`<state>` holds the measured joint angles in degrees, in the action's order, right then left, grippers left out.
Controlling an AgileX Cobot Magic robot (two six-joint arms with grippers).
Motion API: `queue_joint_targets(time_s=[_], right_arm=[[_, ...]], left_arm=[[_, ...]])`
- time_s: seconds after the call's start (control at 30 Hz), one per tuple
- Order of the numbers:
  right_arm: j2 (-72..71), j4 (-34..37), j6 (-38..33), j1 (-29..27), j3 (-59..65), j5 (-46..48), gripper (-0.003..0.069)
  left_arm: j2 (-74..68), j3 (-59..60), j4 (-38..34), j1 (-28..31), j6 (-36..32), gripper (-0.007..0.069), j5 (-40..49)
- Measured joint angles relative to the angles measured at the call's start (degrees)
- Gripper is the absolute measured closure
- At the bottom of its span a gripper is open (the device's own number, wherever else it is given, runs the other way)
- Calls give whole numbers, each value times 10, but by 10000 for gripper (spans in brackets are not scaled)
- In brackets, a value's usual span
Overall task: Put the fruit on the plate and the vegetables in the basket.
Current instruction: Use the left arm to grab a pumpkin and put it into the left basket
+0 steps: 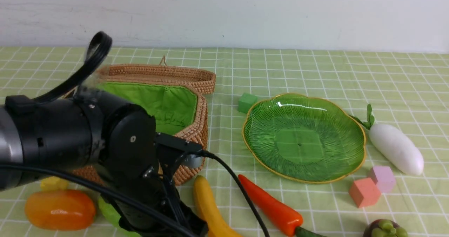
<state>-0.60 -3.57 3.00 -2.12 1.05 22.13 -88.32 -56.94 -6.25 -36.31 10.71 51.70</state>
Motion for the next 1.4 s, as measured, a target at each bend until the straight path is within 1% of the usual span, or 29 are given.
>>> queue_joint_targets(time_s=[0.23, 0.47, 0.73, 0.93, 1.17, 1.4], right_arm=[[0, 0, 0, 0, 0, 0, 417], [0, 0, 0, 0, 0, 0, 417], [0, 0, 0, 0, 0, 0, 417], [0, 0, 0, 0, 0, 0, 417], [0, 0, 0, 0, 0, 0, 417], [0, 0, 0, 0, 0, 0, 417]], left_arm=[[-6, 0, -8, 0, 0, 330, 3], [-6, 16, -20, 0, 0, 405, -3], [-6, 17, -21, 0, 0, 420, -5], [-6, 17, -22, 0, 0, 452, -1], [-6, 17, -22, 0, 0, 512, -1], [-6, 17, -25, 0, -1, 604, -1]])
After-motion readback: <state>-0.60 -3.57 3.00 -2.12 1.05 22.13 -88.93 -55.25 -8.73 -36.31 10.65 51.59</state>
